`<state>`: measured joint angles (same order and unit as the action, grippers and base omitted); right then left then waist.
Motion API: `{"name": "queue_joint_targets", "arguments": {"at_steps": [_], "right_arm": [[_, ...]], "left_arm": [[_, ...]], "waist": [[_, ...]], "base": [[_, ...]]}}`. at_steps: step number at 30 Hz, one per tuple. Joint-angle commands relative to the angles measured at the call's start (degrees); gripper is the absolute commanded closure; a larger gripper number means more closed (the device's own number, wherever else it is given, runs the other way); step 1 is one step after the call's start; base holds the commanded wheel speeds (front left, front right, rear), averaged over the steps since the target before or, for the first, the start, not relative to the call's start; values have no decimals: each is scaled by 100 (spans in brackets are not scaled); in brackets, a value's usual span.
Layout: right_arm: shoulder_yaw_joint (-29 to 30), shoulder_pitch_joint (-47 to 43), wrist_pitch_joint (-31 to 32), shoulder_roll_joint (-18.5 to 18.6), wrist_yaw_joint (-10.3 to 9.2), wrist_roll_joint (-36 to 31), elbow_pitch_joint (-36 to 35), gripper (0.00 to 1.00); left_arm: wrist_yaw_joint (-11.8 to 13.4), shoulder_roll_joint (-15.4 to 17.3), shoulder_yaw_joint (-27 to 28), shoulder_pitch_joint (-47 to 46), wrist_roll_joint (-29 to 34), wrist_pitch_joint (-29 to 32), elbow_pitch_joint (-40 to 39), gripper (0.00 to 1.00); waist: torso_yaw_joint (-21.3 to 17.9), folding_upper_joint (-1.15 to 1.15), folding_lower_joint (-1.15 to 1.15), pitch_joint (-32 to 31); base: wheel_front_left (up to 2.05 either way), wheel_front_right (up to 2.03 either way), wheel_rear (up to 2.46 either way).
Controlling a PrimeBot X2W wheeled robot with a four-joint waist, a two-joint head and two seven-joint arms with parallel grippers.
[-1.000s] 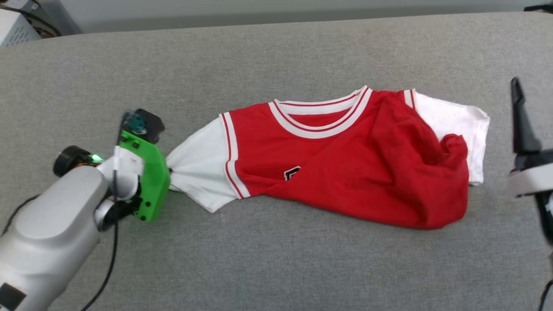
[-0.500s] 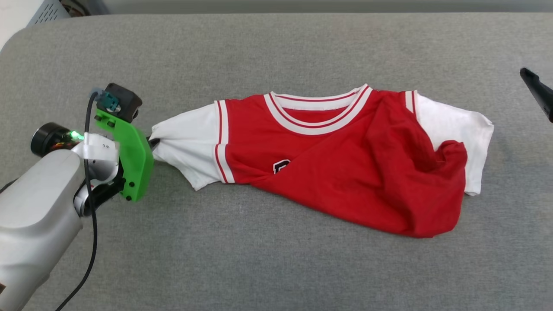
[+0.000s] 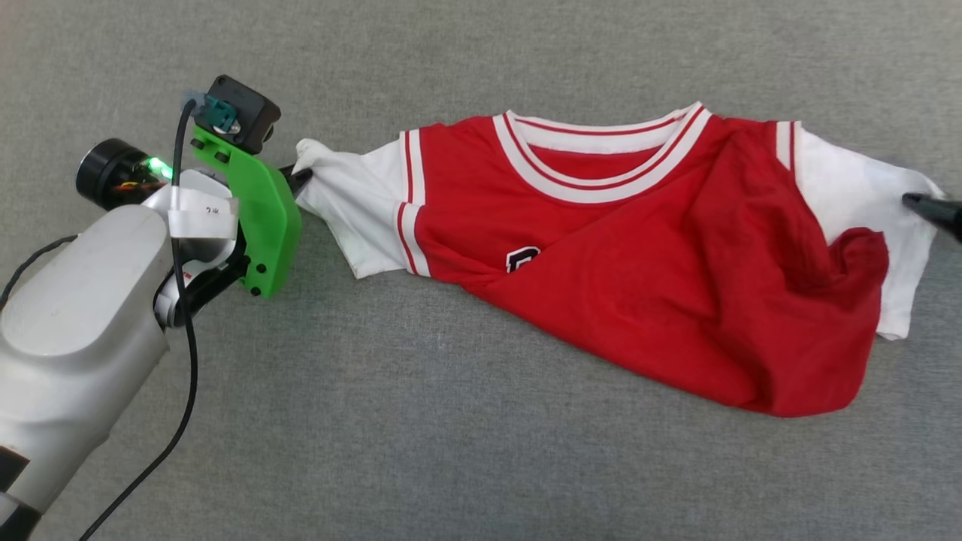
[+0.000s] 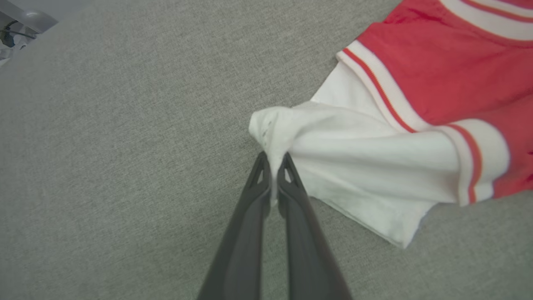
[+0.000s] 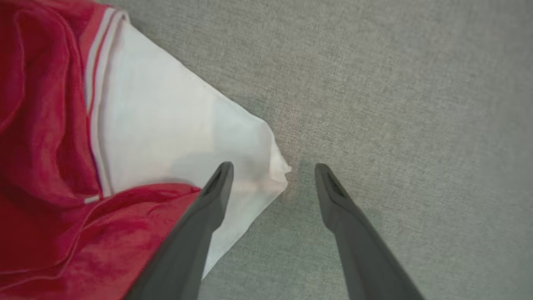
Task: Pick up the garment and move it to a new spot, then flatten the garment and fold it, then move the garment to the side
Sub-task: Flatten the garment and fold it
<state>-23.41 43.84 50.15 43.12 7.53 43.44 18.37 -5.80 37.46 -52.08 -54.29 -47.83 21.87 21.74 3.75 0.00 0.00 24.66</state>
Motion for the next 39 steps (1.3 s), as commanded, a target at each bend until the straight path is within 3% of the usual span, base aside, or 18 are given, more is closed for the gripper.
{"name": "queue_joint_targets", "arguments": {"at_steps": [1,9,10,11,12,16,24,31,39], "right_arm": [[-120,46,0,-84,-4,26,130,0],[-853,-273,-231,-256,-4,302,538,0],[-901,-249,-377,-257,-4,341,535,100],[-931,-209,-520,-244,-4,338,537,100],[-1027,-25,-1103,-177,-4,253,570,100],[-1047,192,-1935,-146,-4,217,640,100],[-1092,421,-3159,-6,-4,276,681,100],[-1081,721,-3803,47,-4,128,619,100],[-1005,1422,-3890,20,-4,-187,600,100]], "left_arm": [[41,-38,12,-125,78,-36,-6,100],[28,-107,-47,-144,89,-66,64,100],[23,-103,-56,-131,81,-68,84,100],[20,-99,-63,-119,76,-73,104,100],[7,-96,-91,-56,67,-132,194,100],[-16,-90,-117,40,50,-261,294,100],[-27,2,-84,181,44,-605,246,100],[51,128,22,154,81,-840,75,100],[103,56,217,-533,279,-1017,-42,100]], "waist": [[152,0,0,223],[120,0,0,255],[97,0,0,228],[74,0,0,196],[5,0,0,11],[-57,0,0,-370],[-125,0,0,-1189],[-206,0,0,-1631],[-273,0,0,-1567]], "base": [[0,0,0],[0,0,0],[0,0,0],[0,0,0],[0,0,0],[0,0,0],[0,0,0],[0,0,0],[0,0,0]]}}
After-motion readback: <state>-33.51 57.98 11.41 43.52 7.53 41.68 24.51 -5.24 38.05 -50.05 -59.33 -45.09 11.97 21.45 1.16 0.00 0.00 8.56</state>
